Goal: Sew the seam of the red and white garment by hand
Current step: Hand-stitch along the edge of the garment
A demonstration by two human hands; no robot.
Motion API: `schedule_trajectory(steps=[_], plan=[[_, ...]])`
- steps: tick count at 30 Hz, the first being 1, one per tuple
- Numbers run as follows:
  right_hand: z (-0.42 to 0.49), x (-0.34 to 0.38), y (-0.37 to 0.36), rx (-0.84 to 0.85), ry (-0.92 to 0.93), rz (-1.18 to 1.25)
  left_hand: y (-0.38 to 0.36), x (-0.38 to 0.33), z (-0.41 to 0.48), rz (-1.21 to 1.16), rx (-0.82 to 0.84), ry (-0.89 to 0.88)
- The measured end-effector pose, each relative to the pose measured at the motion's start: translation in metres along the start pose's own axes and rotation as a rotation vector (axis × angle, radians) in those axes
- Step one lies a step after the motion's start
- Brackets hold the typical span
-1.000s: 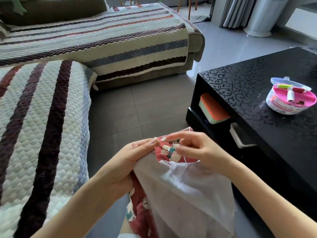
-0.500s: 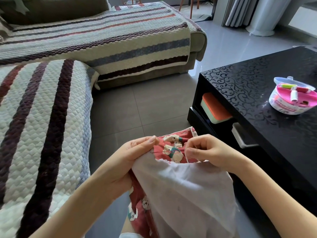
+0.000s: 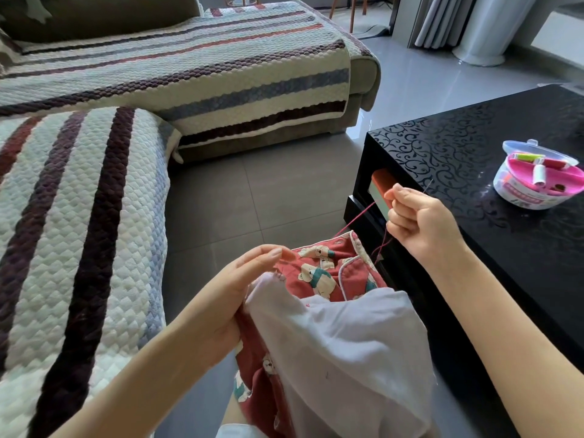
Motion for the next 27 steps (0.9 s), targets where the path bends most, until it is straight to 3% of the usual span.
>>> schedule_trajectory(steps=[5,14,27], plan=[[0.023,0.002,0.019,-0.178,0.034,0.001,0.004,0.001,-0.005,0.098,0.056,-0.028],[0.036,0.025,0.022,-0.213,0.108,0.087,0.023,0.009,-0.005,0.388,-0.033,-0.033],[0.045,0.016,0.031,-0.301,0.121,-0.064,0.013,0.018,-0.012,0.298,0.134,0.066]])
Point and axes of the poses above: each hand's wrist, its own z-axis towards the middle knuckle, its own y-axis out of the back of the hand, x = y × z, the point moved 10 cm from there along z, towards the middle knuckle, and after that the axes turned 14 degrees about z, right-handed, at the moved point
